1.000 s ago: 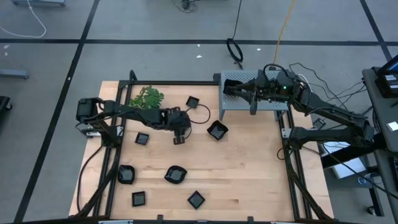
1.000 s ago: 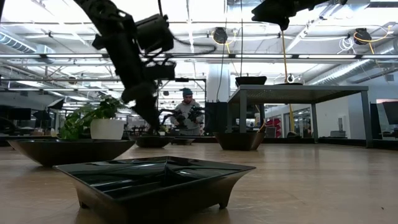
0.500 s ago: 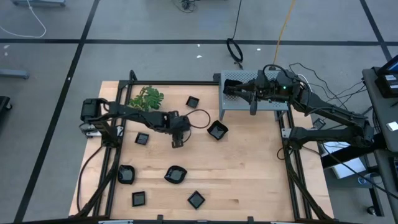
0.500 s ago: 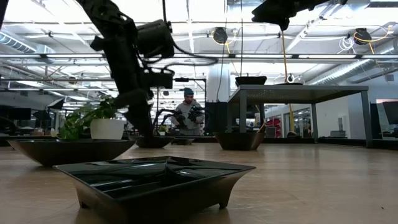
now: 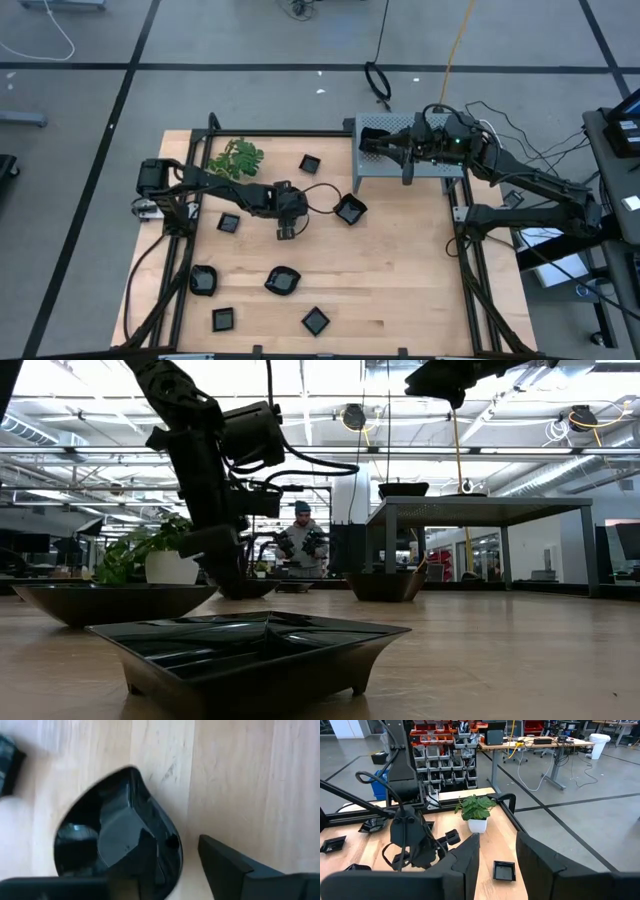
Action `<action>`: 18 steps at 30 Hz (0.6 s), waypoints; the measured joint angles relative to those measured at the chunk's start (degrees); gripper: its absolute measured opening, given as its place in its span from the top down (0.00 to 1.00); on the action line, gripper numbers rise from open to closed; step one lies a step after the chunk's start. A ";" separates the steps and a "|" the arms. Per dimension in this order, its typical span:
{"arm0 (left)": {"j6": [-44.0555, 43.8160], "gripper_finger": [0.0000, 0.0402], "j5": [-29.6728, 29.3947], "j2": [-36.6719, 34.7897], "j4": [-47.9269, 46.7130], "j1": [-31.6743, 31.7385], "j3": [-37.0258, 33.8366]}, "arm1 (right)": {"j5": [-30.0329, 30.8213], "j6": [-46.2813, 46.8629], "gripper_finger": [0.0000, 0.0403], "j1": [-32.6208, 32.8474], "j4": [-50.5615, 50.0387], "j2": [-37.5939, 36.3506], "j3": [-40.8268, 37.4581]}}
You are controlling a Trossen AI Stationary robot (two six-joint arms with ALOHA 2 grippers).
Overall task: Pick & Place Mini shaped plates
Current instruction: Move the leaf shaped plate to the center of the table
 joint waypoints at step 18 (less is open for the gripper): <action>16.23 0.98 -0.14 -0.60 2.96 -0.33 -0.15 | 7.65 4.85 0.71 0.02 -0.49 0.00 0.00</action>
